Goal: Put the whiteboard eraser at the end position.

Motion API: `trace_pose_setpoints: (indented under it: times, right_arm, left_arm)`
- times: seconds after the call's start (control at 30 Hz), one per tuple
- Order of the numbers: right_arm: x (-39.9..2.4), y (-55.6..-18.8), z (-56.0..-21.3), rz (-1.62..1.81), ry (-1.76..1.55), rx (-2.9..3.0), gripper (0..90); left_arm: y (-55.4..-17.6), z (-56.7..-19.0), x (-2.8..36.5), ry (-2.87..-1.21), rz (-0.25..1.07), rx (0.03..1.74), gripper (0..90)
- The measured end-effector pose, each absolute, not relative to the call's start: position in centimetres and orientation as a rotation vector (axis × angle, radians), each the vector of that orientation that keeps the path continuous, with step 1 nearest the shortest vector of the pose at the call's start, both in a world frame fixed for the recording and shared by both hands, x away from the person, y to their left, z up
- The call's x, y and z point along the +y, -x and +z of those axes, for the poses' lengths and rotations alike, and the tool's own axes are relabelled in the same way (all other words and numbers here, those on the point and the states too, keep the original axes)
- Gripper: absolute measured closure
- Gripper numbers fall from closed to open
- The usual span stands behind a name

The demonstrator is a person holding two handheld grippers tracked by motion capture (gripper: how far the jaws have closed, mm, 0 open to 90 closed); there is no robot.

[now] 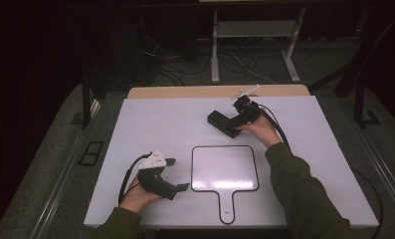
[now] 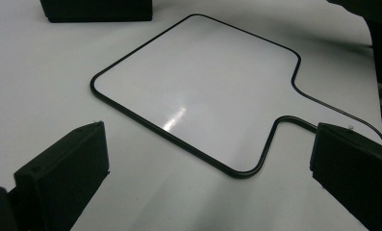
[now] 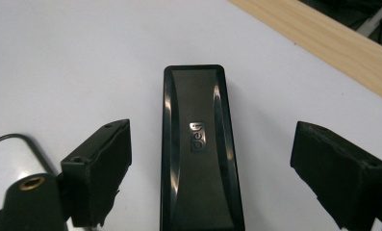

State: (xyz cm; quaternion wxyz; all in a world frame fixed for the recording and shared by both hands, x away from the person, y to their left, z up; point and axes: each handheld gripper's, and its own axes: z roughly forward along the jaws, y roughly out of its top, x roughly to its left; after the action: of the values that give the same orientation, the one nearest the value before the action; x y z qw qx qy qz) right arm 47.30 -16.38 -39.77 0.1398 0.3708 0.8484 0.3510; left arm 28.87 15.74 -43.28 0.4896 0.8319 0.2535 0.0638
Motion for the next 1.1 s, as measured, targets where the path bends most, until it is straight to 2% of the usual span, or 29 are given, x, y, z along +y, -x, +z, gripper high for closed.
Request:
trace_pose_setpoints:
  times: [1.1]
  right_arm:
    - [-21.8,-38.2,-39.2,1.292,-1.006,2.415,13.1]
  left_arm:
    - [-28.1,-43.3,17.2,-2.023,0.179,0.642,0.0]
